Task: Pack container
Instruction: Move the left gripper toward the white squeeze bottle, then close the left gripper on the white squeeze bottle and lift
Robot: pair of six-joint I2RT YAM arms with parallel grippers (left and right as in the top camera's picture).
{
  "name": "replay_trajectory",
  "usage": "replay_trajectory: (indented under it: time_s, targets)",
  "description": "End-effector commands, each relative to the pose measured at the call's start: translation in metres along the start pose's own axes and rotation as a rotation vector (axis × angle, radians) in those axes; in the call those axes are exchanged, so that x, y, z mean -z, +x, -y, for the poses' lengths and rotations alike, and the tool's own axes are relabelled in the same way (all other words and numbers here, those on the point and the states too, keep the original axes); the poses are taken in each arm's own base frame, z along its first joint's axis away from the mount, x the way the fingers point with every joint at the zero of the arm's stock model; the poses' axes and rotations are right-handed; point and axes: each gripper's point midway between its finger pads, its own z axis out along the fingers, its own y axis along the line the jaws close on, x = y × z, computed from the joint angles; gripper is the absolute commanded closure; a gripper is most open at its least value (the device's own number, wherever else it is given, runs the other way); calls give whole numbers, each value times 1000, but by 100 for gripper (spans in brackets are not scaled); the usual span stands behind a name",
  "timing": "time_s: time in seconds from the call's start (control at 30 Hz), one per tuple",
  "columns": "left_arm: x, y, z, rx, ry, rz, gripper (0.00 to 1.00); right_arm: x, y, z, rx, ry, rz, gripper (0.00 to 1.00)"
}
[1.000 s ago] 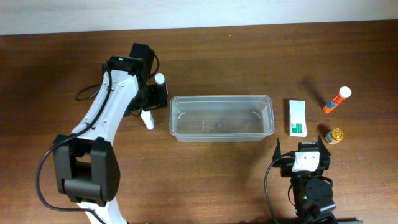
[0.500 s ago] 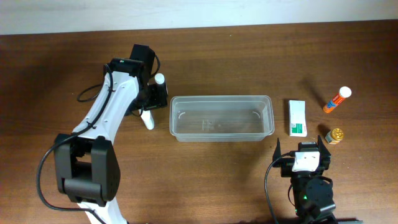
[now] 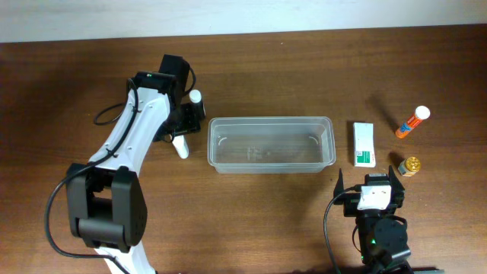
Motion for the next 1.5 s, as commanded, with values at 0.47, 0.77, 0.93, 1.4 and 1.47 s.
replay_trajectory:
  time_s: [0.47, 0.77, 0.93, 1.4, 1.47]
  targets:
    - [-5, 4, -6, 6, -25, -16, 25, 1, -2, 1, 4, 2, 5, 2]
    - [-14, 9, -9, 5, -38, -26, 15, 1, -2, 1, 5, 2, 5, 2]
    - [-14, 8, -8, 6, -37, -23, 16, 1, -2, 1, 4, 2, 5, 2]
    - [-14, 7, -8, 6, -34, -20, 50, 1, -2, 1, 5, 2, 5, 2]
    - [-14, 7, -8, 6, -34, -20, 56, 1, -2, 1, 5, 2, 5, 2]
